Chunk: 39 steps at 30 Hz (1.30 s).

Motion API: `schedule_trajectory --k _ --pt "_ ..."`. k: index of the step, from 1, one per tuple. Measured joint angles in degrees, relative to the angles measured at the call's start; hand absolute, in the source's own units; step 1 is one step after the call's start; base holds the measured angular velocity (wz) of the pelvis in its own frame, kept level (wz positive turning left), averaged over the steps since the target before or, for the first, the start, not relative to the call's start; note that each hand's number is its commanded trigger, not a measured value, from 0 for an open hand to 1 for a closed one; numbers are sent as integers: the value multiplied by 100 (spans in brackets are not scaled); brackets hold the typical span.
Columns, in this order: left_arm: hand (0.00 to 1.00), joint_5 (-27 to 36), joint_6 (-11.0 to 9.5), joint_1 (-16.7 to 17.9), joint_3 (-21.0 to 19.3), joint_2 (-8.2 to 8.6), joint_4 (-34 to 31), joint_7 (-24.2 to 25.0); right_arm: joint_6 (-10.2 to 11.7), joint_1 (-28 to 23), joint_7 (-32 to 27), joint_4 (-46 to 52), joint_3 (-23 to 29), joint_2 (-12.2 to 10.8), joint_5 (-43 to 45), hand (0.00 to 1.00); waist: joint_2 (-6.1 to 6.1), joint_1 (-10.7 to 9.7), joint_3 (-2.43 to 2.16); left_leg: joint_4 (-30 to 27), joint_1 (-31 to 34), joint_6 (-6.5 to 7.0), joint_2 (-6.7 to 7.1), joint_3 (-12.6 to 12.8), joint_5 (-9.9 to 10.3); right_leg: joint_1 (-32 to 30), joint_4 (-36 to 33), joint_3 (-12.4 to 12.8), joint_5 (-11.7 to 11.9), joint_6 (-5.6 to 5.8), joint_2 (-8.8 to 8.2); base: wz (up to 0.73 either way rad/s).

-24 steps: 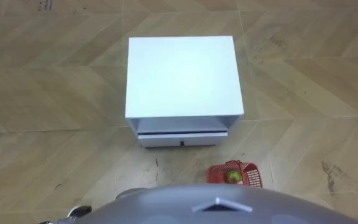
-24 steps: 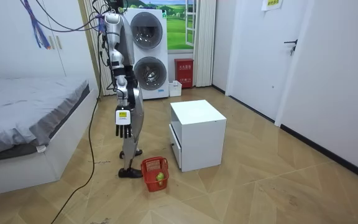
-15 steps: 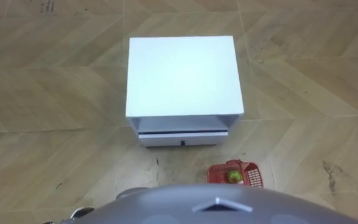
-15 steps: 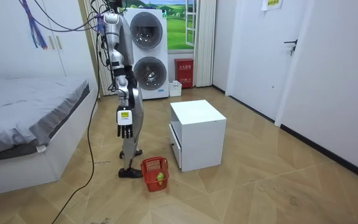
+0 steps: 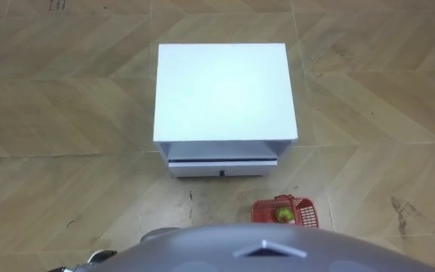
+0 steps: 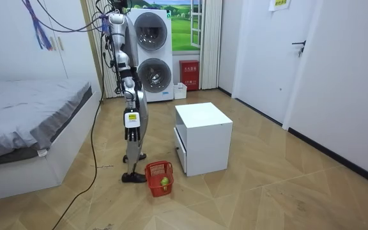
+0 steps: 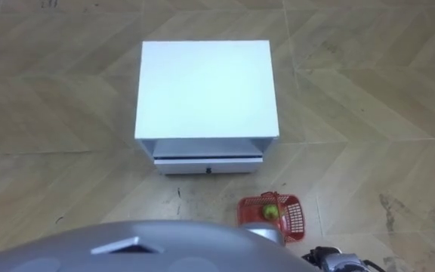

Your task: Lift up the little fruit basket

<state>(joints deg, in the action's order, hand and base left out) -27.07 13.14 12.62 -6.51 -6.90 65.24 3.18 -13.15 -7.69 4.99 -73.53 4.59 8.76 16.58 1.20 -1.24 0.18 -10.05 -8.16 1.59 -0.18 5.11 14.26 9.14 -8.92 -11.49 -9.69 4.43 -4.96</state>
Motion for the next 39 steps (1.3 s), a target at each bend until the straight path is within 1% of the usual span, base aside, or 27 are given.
schedule_trajectory --k 6,8,9,11,15,17,18,19,20,21,22,23,24,25,26,27,29,30,31,32,33,34,35,36,37,38,39 --pt "0 10 -74 -60 7 -4 -9 -21 -3 -5 -7 14 -54 -19 -28 0 29 7 11 14 8 3 4 0 3 -32 -100 -34 -32 10 -23 0" --pt "0 0 -85 -50 5 -11 -67 -20 -4 -8 -11 64 -98 -19 -25 0 84 -1 7 -17 58 11 47 14 8 -117 -226 -63 -138 21 -87 0" --pt "0 9 -105 -73 30 -12 -91 -21 -3 -6 -43 107 -95 -14 -37 0 108 -21 22 -83 120 27 75 22 18 -223 -386 -69 -209 25 -136 7" --pt "0 5 -143 -121 111 -15 -92 -20 -5 -12 -133 146 -93 -11 -46 0 103 -21 26 -186 211 55 90 28 35 -361 -609 -104 -247 49 -192 8" --pt "0 14 -219 -168 121 -31 -78 -19 2 -29 -234 263 -82 -8 7 0 69 -31 33 -407 349 154 140 52 97 -696 -1185 -117 -252 57 -321 -1" --pt "0 29 -244 -220 106 -48 -52 -11 40 -14 -248 342 -46 4 18 0 100 -46 26 -577 473 218 199 86 129 -858 -1377 -90 -251 56 -421 -7" --pt "0 47 -301 -222 99 -89 -20 -7 90 -14 -239 377 -47 7 16 0 93 -33 30 -658 552 274 206 157 140 -996 -1531 -43 -251 57 -494 -26" --pt "0 47 -352 -199 97 -132 2 -12 119 -13 -238 431 -55 4 25 0 100 -12 22 -672 591 339 225 289 141 -1157 -1728 63 -234 72 -551 -30" --pt "0 48 -368 -192 95 -150 11 -20 117 -8 -238 475 -54 3 25 0 -3 -4 -1 -678 642 377 219 310 156 -1243 -1872 55 -229 78 -583 -16" --pt "0 60 -391 -210 69 -188 79 -26 122 21 -247 523 -51 -2 11 0 23 -42 36 -776 698 455 229 372 203 -1472 -2568 16 -251 44 -720 10" --pt "0 57 -393 -186 -1 -222 110 -23 126 -88 -282 522 -50 -2 -72 0 88 -54 19 -805 675 486 295 359 215 -1553 -3505 62 -201 -40 -854 16" --pt "0 58 -399 -196 -9 -240 98 -26 116 -129 -313 524 -51 1 -98 0 132 -31 -1 -807 661 501 332 344 218 -1545 -3911 119 -160 -98 -898 0" --pt "0 69 -429 -132 -5 -268 101 -34 117 -133 -391 526 -52 14 -159 0 163 24 -15 -850 671 523 400 376 230 -1465 -4548 316 -65 -171 -910 -12" --pt "0 67 -432 -85 -6 -275 114 -41 169 -114 -468 539 -51 21 -191 0 184 17 -18 -927 745 537 422 374 239 -1294 -4842 384 100 -182 -896 -14" --pt "0 69 -436 -85 -6 -275 114 -42 205 -107 -498 543 -52 25 -226 0 182 14 -19 -973 799 538 422 377 239 -1197 -4883 378 196 -175 -900 -4" --pt "0 72 -446 -92 0 -282 100 -54 259 -60 -526 564 -71 24 -305 0 203 20 -14 -1085 930 537 415 399 238 -1019 -4737 376 282 -151 -911 -6" --pt "0 69 -450 -175 0 -288 97 -107 314 106 -579 566 -98 18 -382 0 269 21 -20 -1439 1282 537 412 399 239 -777 -4038 392 225 -92 -922 0" --pt "0 70 -466 -272 2 -287 119 -182 356 218 -647 587 -96 15 -609 0 323 14 9 -1817 1640 538 399 384 239 -710 -3605 437 -14 -12 -887 0" --pt "0 66 -498 -462 79 -274 124 -252 366 342 -713 723 -133 19 -793 0 362 75 13 -2254 2018 538 354 330 239 -712 -3337 470 -354 56 -778 -5" --pt "0 66 -522 -553 106 -261 140 -270 375 424 -756 766 -166 21 -840 0 374 115 47 -2482 2215 536 313 259 240 -731 -3248 484 -463 58 -685 -14" --pt "0 83 -594 -716 110 -242 216 -277 388 572 -839 845 -186 12 -914 0 280 172 63 -3019 2651 531 166 179 243 -823 -3166 463 -599 38 -532 0" --pt "0 212 -669 -887 110 -265 228 -329 439 745 -917 899 -243 -7 -999 0 211 182 50 -3572 3122 525 54 84 239 -968 -3273 405 -835 46 -450 5" --pt "0 310 -708 -928 137 -296 255 -391 453 845 -959 939 -290 -25 -1060 0 216 208 24 -3755 3307 510 30 50 248 -1095 -3423 401 -1025 74 -469 20" --pt "0 491 -755 -1144 247 -344 346 -529 515 1125 -1032 945 -386 -38 -1182 0 342 219 61 -4085 3665 413 47 35 302 -1383 -3814 390 -1421 95 -531 34" --pt "0 675 -774 -1396 293 -341 420 -609 629 1380 -1135 950 -377 -22 -1263 0 356 216 83 -4488 4104 321 54 -38 372 -1743 -4257 375 -1732 74 -565 43" --pt "0 773 -777 -1506 348 -350 465 -647 681 1496 -1196 971 -374 -17 -1303 0 369 215 98 -4692 4327 310 66 -73 389 -1926 -4503 355 -1859 68 -582 53" --pt "0 922 -807 -1694 428 -389 600 -697 775 1717 -1318 990 -340 -38 -1379 0 414 222 133 -5053 4684 312 88 -67 464 -2254 -5037 346 -2113 48 -635 46"
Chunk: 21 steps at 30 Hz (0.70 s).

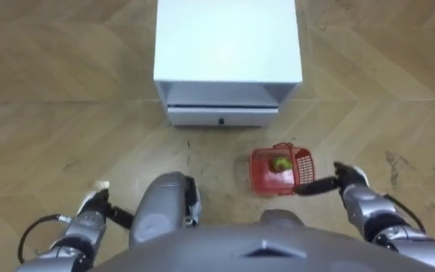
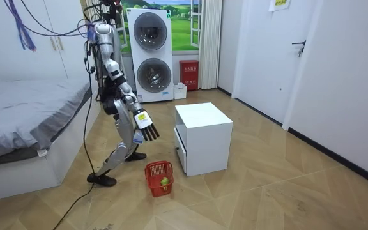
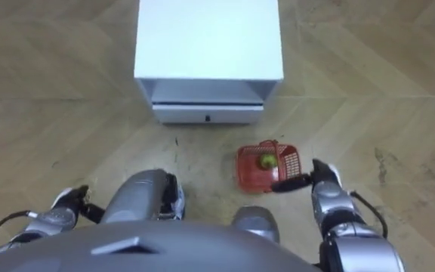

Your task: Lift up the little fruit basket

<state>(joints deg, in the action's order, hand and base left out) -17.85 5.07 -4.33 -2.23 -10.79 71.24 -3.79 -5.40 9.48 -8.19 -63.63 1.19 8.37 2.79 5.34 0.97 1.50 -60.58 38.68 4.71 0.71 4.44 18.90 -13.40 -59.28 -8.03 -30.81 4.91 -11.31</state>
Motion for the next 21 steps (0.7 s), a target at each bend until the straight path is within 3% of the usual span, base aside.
schedule_trajectory --k 2,3,4,9,12,14,16,20,21 --pt "0 157 -21 -114 67 -10 78 -70 101 187 -158 147 31 5 -84 0 -35 -8 29 -390 286 39 5 26 383 -409 -813 3 -234 -40 -93 33" --pt "0 254 -49 -90 87 -12 110 -135 198 257 -269 278 32 35 -162 0 -115 31 36 -621 447 117 20 26 799 -721 -1467 9 -323 -84 -171 20" --pt "0 339 -92 -138 196 -41 248 -279 233 332 -391 401 18 55 -284 0 -147 70 69 -1050 733 192 84 36 982 -1056 -2162 93 -361 -88 -271 22" --pt "0 527 -208 11 427 -201 427 -692 413 409 -566 402 17 48 -519 0 -150 73 73 -2551 1611 530 402 343 1528 -1972 -4440 659 -453 8 -680 34" --pt "0 895 -348 -22 506 -295 432 -853 472 415 -613 451 20 46 -553 0 -131 -90 64 -3278 2231 654 499 506 1634 -2404 -5533 864 -479 54 -889 65" --pt "0 1178 -452 -33 627 -357 445 -921 485 434 -623 456 32 52 -553 0 -79 -256 63 -3619 2484 699 361 645 1668 -2468 -5999 950 -496 72 -935 86" --pt "0 1359 -550 35 740 -345 531 -951 520 435 -707 538 72 70 -550 0 -73 -411 80 -3981 2602 655 84 787 1771 -2526 -6369 908 -511 66 -1031 52" --pt "0 1400 -649 165 827 -361 684 -954 555 514 -813 836 68 86 -582 0 -31 -400 61 -4056 2777 606 49 798 1796 -2587 -6733 868 -467 53 -1151 -5" --pt "0 1470 -687 171 959 -418 760 -982 657 472 -861 863 69 78 -573 0 33 -550 12 -4113 2795 607 -65 847 1795 -2226 -7109 857 -290 72 -1173 46"
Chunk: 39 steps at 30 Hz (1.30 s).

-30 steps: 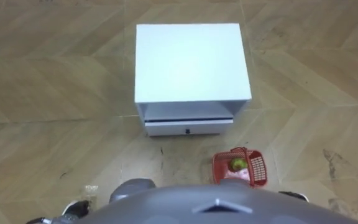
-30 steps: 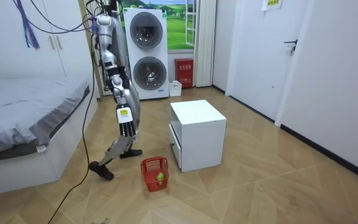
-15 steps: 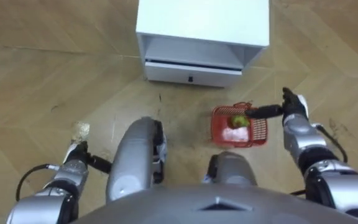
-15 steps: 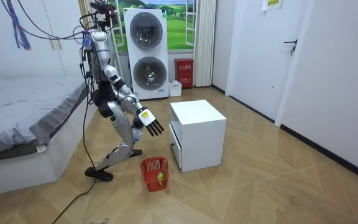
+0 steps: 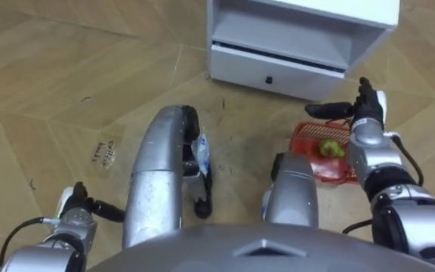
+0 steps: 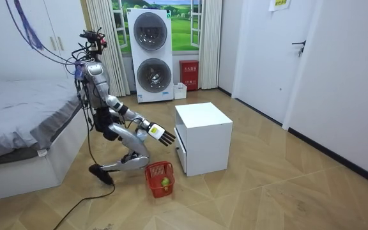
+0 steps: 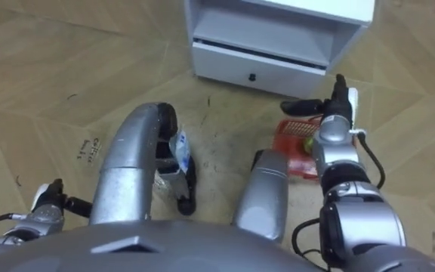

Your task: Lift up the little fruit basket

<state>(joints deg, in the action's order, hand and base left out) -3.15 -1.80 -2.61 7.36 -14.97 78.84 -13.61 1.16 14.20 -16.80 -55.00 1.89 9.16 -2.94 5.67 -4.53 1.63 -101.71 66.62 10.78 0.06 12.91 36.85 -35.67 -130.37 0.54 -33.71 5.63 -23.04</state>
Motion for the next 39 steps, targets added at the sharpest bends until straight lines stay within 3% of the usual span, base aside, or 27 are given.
schedule_trajectory --k 1,2,3,4,5,8,11,14,16,17,18,19,20,21,22,25,27,28,34,39 --pt "0 26 -53 9 67 -33 -6 -49 72 -46 -68 26 12 5 6 0 88 -35 -51 -43 34 -2 -211 110 -4 317 -24 47 143 -17 22 34" --pt "0 29 -91 18 69 -30 -14 -74 98 -39 -90 45 13 15 21 0 112 -22 -60 -93 65 -18 -331 148 -13 404 103 67 180 -40 29 -18" --pt "0 38 -132 62 67 -13 -31 -95 183 33 -99 83 10 33 64 0 92 19 -35 -263 178 -69 -468 125 -75 480 311 96 108 -65 16 -50" --pt "0 42 -130 103 69 -2 -32 -94 263 41 -98 124 0 33 115 0 35 21 7 -441 283 -175 -456 28 -91 470 150 64 -68 -152 -2 -45" --pt "0 42 -129 111 83 -2 -32 -94 253 -20 -98 148 -11 33 130 0 28 2 15 -510 337 -208 -452 16 -103 463 26 73 -140 -166 -16 -15" --pt "0 141 -193 92 254 4 -36 -90 186 -131 -132 157 -9 53 100 0 30 -38 18 -520 412 -304 -500 21 -141 388 -73 151 -248 -118 57 -5" --pt "0 146 -237 131 418 8 -22 -68 160 -134 -142 159 -77 67 -59 0 64 -22 29 -520 432 -438 -589 4 -140 292 -123 253 -400 -154 115 -21" --pt "0 146 -273 285 423 14 -25 -60 176 -131 -197 224 -74 104 -111 0 122 -41 33 -639 492 -656 -463 -126 -94 297 -275 401 -584 -201 114 -19" --pt "0 141 -281 433 424 4 -51 -63 186 -142 -228 240 -79 127 -96 0 190 -148 40 -959 640 -798 -196 -365 -145 487 -512 468 -735 -265 130 -9" --pt "0 141 -281 470 425 -4 -60 -63 186 -162 -250 252 -84 126 -98 0 220 -167 30 -1084 689 -836 -137 -415 -164 573 -592 485 -781 -274 135 -23" --pt "0 139 -282 492 434 157 -67 -50 187 -161 -264 292 -95 263 -99 0 105 -112 111 -1246 843 -909 -106 -613 -187 545 -640 507 -749 -279 346 -22" --pt "0 140 -321 485 481 227 -44 11 188 -183 -297 301 -113 289 -106 0 109 -143 102 -1195 890 -958 96 -653 -194 507 -627 548 -755 -267 310 -18" --pt "0 139 -342 471 507 239 -26 71 188 -206 -321 299 -110 300 -106 0 131 -157 114 -1161 900 -965 185 -670 -196 502 -616 555 -758 -261 289 9" --pt "0 139 -387 406 548 235 -24 136 188 -243 -334 296 -109 317 -106 0 102 -167 92 -1127 906 -1039 255 -725 -185 477 -607 554 -763 -249 267 13" --pt "0 140 -440 342 572 228 -19 156 188 -251 -327 265 -127 316 -97 0 162 -188 102 -1101 878 -1091 280 -774 -172 467 -600 552 -769 -229 235 8" --pt "0 138 -501 306 665 245 -19 182 188 -250 -302 232 -173 304 -96 0 176 -190 83 -1095 857 -1154 328 -829 -141 454 -596 547 -775 -216 238 1" --pt "0 146 -520 287 689 246 -18 175 188 -249 -302 233 -177 314 -108 0 154 -184 55 -1009 845 -1298 336 -846 22 379 -651 549 -783 -200 229 6" --pt "0 148 -521 266 693 246 -18 167 184 -253 -302 230 -176 322 -113 0 138 -189 57 -929 832 -1449 319 -838 150 325 -690 548 -790 -185 206 7" --pt "0 272 -512 477 777 248 -17 136 169 -344 -300 206 -388 314 -136 0 -15 -142 36 -880 796 -1462 217 -829 142 232 -727 625 -791 -185 265 -6" --pt "0 368 -481 476 861 235 -36 214 163 -328 -291 161 -570 325 -137 0 -7 -93 41 -848 848 -1507 167 -831 114 145 -719 665 -791 -184 325 -5"
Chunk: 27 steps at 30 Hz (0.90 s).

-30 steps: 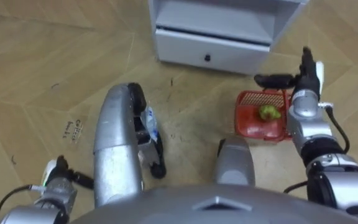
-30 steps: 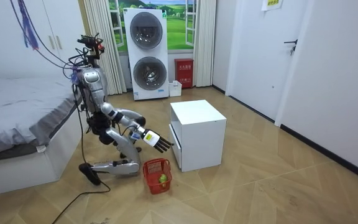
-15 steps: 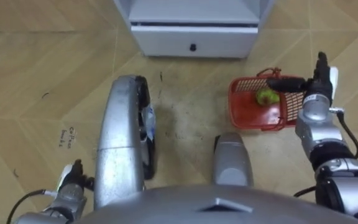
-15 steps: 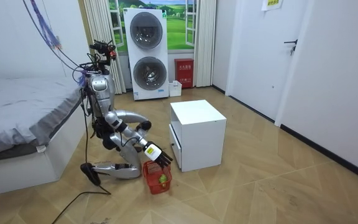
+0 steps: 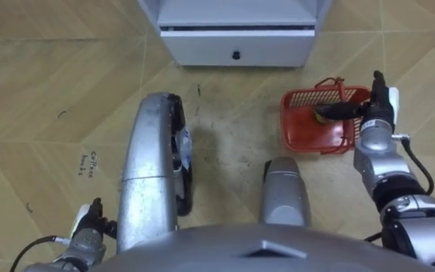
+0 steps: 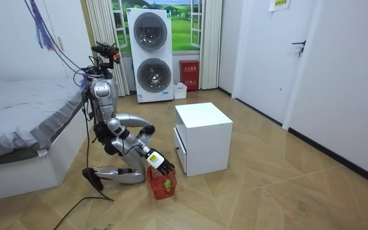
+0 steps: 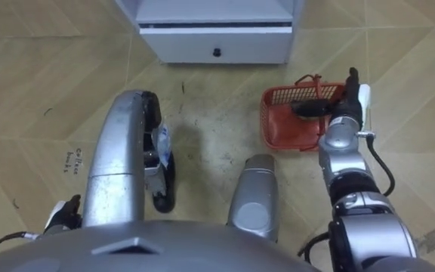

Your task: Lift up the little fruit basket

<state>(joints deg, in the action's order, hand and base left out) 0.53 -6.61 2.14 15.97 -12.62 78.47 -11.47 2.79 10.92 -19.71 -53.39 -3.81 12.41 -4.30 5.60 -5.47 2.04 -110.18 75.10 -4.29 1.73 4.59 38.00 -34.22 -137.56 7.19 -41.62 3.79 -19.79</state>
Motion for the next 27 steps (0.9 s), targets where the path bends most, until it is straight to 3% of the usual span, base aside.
schedule_trajectory --k 21,22,23,25,27 --pt "0 15 86 -16 112 -111 -87 369 -151 261 623 -813 -172 142 -765 0 0 441 19 11 363 -24 -44 18 -11 -296 -10 -117 -8 16 -12 4" --pt "0 14 103 -9 113 -114 -87 371 -152 304 625 -892 -171 148 -813 23 0 446 23 10 368 -24 -45 23 -11 -301 -8 -116 -8 17 -9 0" --pt "0 14 114 -9 113 -117 -87 371 -155 311 630 -900 -172 153 -822 36 -2 454 28 10 371 -24 -46 24 -11 -307 -9 -113 -8 17 -4 0" --pt "0 13 122 -10 111 -131 -89 371 -155 317 690 -926 -177 180 -872 75 -8 479 27 11 394 -24 -55 29 -11 -345 -15 -100 -8 17 14 0" --pt "0 15 123 -10 111 -142 -88 371 -159 314 735 -963 -177 210 -921 100 -13 497 27 5 421 -24 -70 30 -11 -371 -19 -100 -8 18 25 0"
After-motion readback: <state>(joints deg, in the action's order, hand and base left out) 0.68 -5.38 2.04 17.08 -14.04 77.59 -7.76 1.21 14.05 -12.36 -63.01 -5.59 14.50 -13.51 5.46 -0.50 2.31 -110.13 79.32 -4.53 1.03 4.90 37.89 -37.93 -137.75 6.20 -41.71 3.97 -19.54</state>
